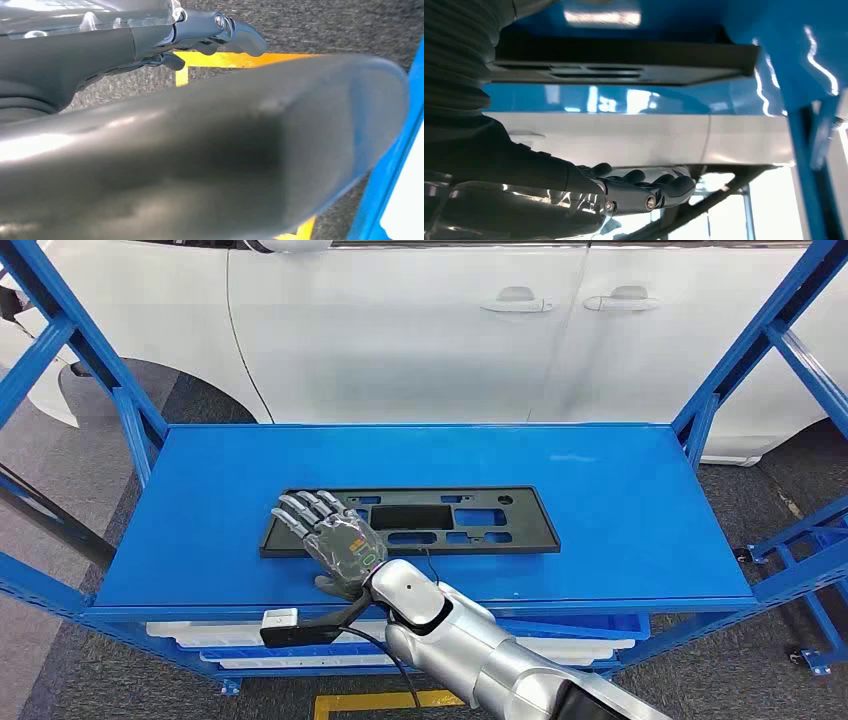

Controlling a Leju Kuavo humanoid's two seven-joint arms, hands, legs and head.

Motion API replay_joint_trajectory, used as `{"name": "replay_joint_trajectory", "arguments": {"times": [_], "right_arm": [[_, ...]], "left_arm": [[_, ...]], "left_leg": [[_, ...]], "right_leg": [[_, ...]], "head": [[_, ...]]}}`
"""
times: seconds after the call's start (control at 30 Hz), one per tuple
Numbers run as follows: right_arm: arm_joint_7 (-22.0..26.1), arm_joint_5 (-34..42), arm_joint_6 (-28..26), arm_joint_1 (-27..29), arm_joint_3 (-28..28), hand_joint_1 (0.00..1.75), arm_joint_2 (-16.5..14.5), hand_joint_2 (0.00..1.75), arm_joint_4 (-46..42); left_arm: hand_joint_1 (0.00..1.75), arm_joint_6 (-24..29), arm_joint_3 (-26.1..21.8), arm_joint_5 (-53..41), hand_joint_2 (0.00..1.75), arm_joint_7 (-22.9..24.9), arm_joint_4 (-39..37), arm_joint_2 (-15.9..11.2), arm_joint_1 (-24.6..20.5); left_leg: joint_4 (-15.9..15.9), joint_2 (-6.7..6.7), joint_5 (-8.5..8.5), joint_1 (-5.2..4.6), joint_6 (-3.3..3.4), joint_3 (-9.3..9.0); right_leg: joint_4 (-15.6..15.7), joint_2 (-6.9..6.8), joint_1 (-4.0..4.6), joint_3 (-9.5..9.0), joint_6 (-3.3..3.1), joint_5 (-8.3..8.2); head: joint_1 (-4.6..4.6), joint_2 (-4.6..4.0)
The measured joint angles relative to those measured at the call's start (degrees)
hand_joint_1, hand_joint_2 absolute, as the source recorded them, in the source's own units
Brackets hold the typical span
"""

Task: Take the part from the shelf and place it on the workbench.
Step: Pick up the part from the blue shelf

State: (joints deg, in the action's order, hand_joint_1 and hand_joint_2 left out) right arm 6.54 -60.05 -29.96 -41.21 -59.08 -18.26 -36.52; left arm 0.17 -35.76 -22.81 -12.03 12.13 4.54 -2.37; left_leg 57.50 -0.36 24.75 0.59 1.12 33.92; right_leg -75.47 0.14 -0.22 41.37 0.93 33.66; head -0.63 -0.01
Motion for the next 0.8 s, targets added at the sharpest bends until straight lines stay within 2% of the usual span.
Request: {"name": "replay_joint_trajectory", "arguments": {"times": [0.07,0.13,0.17,0.2,0.3,0.37,0.4,0.47,0.5,0.53,0.57,0.63,0.67,0.7,0.8], "right_arm": [[-0.97,-0.45,-0.06,-0.34,0.02,0.00,-0.18,1.75,0.97],[-2.42,-1.20,-0.23,-1.18,0.19,0.00,-0.50,1.75,2.97],[-2.98,-1.56,-0.38,-1.70,0.34,0.00,-0.65,1.75,4.08],[-3.54,-1.95,-0.53,-2.18,0.53,0.00,-0.75,1.75,5.23],[-4.91,-2.99,-0.81,-3.17,1.13,0.00,-0.79,1.75,8.34],[-5.72,-3.65,-0.87,-3.74,1.74,0.00,-0.70,1.75,9.85],[-6.18,-4.03,-0.91,-4.02,2.09,0.00,-0.63,1.75,10.51],[-7.18,-4.73,-1.04,-4.37,2.84,0.00,-0.24,1.75,11.78],[-7.64,-5.13,-1.15,-4.39,3.28,0.00,0.07,1.75,12.30],[-8.13,-5.57,-1.28,-4.41,3.74,0.00,0.41,1.75,12.72],[-8.63,-6.10,-1.40,-4.47,4.26,0.03,0.72,1.75,13.03],[-9.46,-7.06,-1.31,-4.84,5.39,0.86,1.29,1.75,13.46],[-9.72,-7.41,-1.05,-5.07,6.05,1.29,1.57,1.75,13.63],[-9.84,-7.68,-0.75,-5.28,6.74,1.70,1.84,1.75,13.81],[-9.76,-8.59,0.63,-5.66,8.57,1.75,2.46,1.75,14.17]], "left_arm": [[0.00,-0.07,0.00,-0.16,0.00,0.01,0.00,-0.01,0.01],[0.00,-0.23,0.00,-0.39,0.00,-0.01,-0.01,0.02,-0.02],[0.00,-0.30,-0.01,-0.46,0.00,-0.04,-0.02,0.03,-0.05],[0.00,-0.34,-0.01,-0.52,0.00,-0.08,-0.03,0.02,-0.07],[0.00,-0.37,-0.02,-0.80,0.00,-0.10,-0.04,-0.11,-0.09],[0.00,-0.38,-0.02,-1.05,0.00,-0.07,-0.04,-0.26,-0.05],[0.00,-0.39,-0.02,-1.19,0.00,-0.04,-0.04,-0.33,-0.02],[0.00,-0.43,-0.02,-1.46,0.00,0.01,-0.04,-0.39,0.01],[0.00,-0.46,-0.02,-1.62,0.00,0.03,-0.04,-0.45,0.07],[0.00,-0.49,-0.02,-1.78,0.00,0.02,-0.04,-0.53,0.13],[0.00,-0.52,-0.02,-1.96,0.00,-0.02,-0.04,-0.62,0.16],[0.00,-0.63,-0.02,-2.24,0.00,-0.13,-0.05,-0.79,0.09],[0.00,-0.68,-0.02,-2.34,0.00,-0.21,-0.05,-0.84,0.03],[0.00,-0.72,-0.02,-2.39,0.00,-0.28,-0.06,-0.86,-0.04],[0.00,-0.70,-0.08,-2.47,0.00,-0.37,-0.07,-0.86,-0.07]], "left_leg": [[0.02,-0.04,0.03,-0.15,0.00,-0.06],[0.07,-0.08,0.11,-0.48,-0.05,-0.18],[0.09,-0.07,0.15,-0.60,-0.19,-0.16],[0.11,-0.05,0.18,-0.64,-0.38,-0.11],[0.07,0.06,0.26,-0.56,-1.17,-0.08],[2.14,0.09,1.73,-0.50,-1.76,0.72],[4.89,0.09,3.30,-0.34,-2.05,1.95],[12.67,0.10,6.78,0.01,-2.66,5.64],[15.42,0.11,7.52,0.22,-2.92,7.02],[16.22,0.12,7.18,0.41,-3.15,7.50],[14.54,0.14,5.71,0.61,-3.34,6.75],[6.93,0.18,1.94,0.97,-3.63,3.01],[3.60,0.12,0.80,1.01,-3.46,1.39],[1.61,0.05,0.38,0.97,-3.16,0.47],[0.86,-0.07,0.47,0.75,-1.78,0.31]], "right_leg": [[3.61,0.00,0.11,-1.52,-0.37,-2.24],[11.73,-0.03,0.47,-5.13,-1.40,-6.20],[15.06,-0.14,0.67,-6.58,-1.79,-7.46],[16.98,-0.22,0.84,-7.38,-2.04,-8.00],[18.22,-0.28,0.74,-7.75,-2.17,-8.34],[19.06,-0.29,0.29,-8.22,-2.40,-8.74],[19.31,-0.33,0.17,-8.42,-2.46,-8.86],[19.35,-0.36,0.16,-8.46,-2.59,-8.85],[19.30,-0.37,0.14,-8.46,-2.57,-8.80],[19.20,-0.35,0.08,-8.47,-2.49,-8.73],[19.03,-0.30,-0.04,-8.49,-2.34,-8.60],[18.43,-0.15,-0.22,-8.47,-1.81,-8.14],[18.04,-0.08,-0.18,-8.34,-1.48,-7.90],[17.77,-0.03,-0.11,-8.19,-1.16,-7.77],[17.58,0.03,-0.10,-7.98,-0.29,-7.68]], "head": [[0.00,0.00],[-0.03,0.00],[-0.03,0.00],[-0.05,0.01],[-0.02,0.00],[-0.11,0.00],[-0.18,-0.01],[-0.28,0.00],[-0.28,-0.01],[-0.28,0.00],[-0.28,0.00],[-0.33,0.01],[-0.38,0.01],[-0.37,0.01],[-0.27,0.01]]}}
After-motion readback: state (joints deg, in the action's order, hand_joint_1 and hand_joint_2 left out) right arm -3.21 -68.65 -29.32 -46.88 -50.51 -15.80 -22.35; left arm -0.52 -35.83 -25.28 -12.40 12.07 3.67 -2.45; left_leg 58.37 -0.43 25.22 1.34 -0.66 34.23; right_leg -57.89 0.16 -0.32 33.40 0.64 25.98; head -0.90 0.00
